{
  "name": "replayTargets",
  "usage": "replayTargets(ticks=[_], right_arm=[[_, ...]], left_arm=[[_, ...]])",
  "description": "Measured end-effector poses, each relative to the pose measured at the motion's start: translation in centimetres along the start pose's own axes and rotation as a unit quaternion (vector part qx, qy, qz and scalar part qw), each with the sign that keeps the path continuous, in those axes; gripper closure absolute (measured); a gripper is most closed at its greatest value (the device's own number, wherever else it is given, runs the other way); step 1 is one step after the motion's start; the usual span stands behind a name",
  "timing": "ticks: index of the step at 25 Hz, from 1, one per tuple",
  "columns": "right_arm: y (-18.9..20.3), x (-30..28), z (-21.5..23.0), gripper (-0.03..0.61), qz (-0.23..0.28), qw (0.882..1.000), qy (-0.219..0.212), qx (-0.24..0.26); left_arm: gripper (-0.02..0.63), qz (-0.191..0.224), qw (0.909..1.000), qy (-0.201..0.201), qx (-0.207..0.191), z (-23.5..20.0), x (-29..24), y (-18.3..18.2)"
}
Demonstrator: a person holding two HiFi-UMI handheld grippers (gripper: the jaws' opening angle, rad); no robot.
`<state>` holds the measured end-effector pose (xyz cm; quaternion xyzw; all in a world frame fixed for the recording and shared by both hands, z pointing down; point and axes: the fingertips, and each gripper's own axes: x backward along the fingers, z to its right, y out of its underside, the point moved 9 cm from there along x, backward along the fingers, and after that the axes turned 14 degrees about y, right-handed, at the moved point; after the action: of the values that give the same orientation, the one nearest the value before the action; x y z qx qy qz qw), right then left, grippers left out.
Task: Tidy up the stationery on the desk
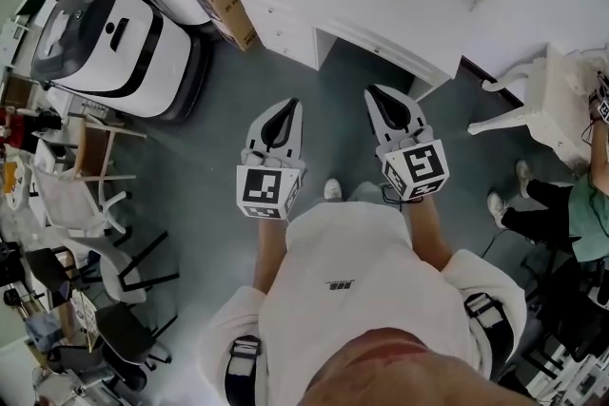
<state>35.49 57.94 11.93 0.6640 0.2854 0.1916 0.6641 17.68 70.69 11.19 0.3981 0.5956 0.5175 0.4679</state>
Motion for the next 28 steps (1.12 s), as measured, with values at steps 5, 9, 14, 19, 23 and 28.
replayTargets(ticks=[5, 9, 14, 19, 23, 28], right_arm=[[-0.3, -3.1, 0.4, 0.577, 0.001, 1.0, 0.003, -0.001], [-0.3, -5.2, 1.1, 0.578, -0.003, 1.0, 0.004, 0.0], [-0.4, -8.2, 1.9, 0.578, -0.008, 1.0, 0.001, 0.001], [-0.7, -12.0, 3.8, 0.578, -0.008, 1.0, -0.005, -0.001], [-0.2, -15.5, 5.5, 0.578, -0.015, 1.0, -0.01, -0.011], [-0.6, -20.6, 8.1, 0.578, -0.02, 0.999, -0.021, -0.017]], left_arm=[[0.614, 0.006, 1.0, -0.003, -0.001, -2.9, -1.9, -0.1], [0.614, 0.005, 1.0, -0.001, 0.003, -4.6, -3.7, 0.0], [0.614, 0.005, 1.0, -0.001, 0.005, -6.8, -5.8, -0.1], [0.614, 0.001, 1.0, -0.006, 0.007, -9.3, -8.8, -0.5], [0.614, -0.009, 0.9999, -0.007, 0.007, -11.4, -11.7, -0.6], [0.614, -0.02, 0.9996, -0.008, 0.017, -14.2, -16.0, -0.9]])
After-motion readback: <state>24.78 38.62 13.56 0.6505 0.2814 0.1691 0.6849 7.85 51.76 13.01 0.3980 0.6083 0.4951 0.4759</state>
